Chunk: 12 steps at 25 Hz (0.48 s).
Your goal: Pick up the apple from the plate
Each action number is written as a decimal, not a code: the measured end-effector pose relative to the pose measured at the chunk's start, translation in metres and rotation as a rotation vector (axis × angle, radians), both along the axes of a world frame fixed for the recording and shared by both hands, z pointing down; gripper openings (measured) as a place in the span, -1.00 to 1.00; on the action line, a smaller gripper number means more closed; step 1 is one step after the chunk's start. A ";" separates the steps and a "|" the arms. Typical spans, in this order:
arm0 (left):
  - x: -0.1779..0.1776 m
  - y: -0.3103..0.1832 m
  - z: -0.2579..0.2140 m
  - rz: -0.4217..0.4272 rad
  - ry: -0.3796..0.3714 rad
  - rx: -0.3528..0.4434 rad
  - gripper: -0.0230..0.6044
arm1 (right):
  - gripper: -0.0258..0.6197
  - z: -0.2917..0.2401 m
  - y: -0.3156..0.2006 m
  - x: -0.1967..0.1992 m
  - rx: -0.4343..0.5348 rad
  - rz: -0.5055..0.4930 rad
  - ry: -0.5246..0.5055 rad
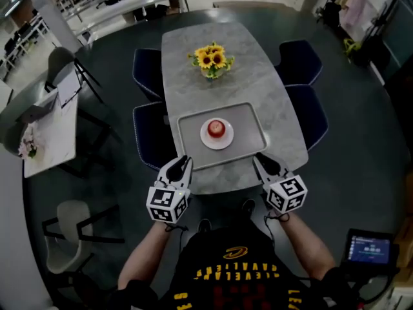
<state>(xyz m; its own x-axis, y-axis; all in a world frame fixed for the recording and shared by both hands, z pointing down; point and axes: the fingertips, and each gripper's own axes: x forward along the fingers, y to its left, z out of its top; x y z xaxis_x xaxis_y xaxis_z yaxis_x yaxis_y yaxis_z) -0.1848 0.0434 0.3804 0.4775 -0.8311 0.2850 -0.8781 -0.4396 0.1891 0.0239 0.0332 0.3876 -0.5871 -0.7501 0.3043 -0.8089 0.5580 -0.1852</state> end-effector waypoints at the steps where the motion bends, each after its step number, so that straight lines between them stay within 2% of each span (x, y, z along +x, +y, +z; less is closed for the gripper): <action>1: 0.001 -0.006 0.002 -0.023 0.002 -0.009 -0.80 | -0.82 0.003 -0.008 0.002 -0.005 -0.028 -0.002; 5: 0.009 -0.034 0.017 -0.095 0.010 -0.071 -0.80 | -0.81 0.013 -0.043 0.011 -0.027 -0.130 -0.008; 8: 0.022 -0.051 0.038 -0.141 0.016 -0.143 -0.72 | -0.81 0.025 -0.070 0.024 -0.059 -0.198 -0.021; 12: 0.028 -0.057 0.056 -0.197 0.051 -0.216 -0.66 | -0.81 0.034 -0.091 0.035 -0.098 -0.255 -0.062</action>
<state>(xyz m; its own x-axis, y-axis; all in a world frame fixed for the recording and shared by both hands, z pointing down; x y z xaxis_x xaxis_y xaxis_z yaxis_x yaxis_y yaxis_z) -0.1563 -0.0134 0.4359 0.3315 -0.8321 0.4447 -0.9293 -0.2066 0.3061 0.0586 -0.0578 0.4214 -0.7728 -0.5446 0.3260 -0.6302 0.7191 -0.2928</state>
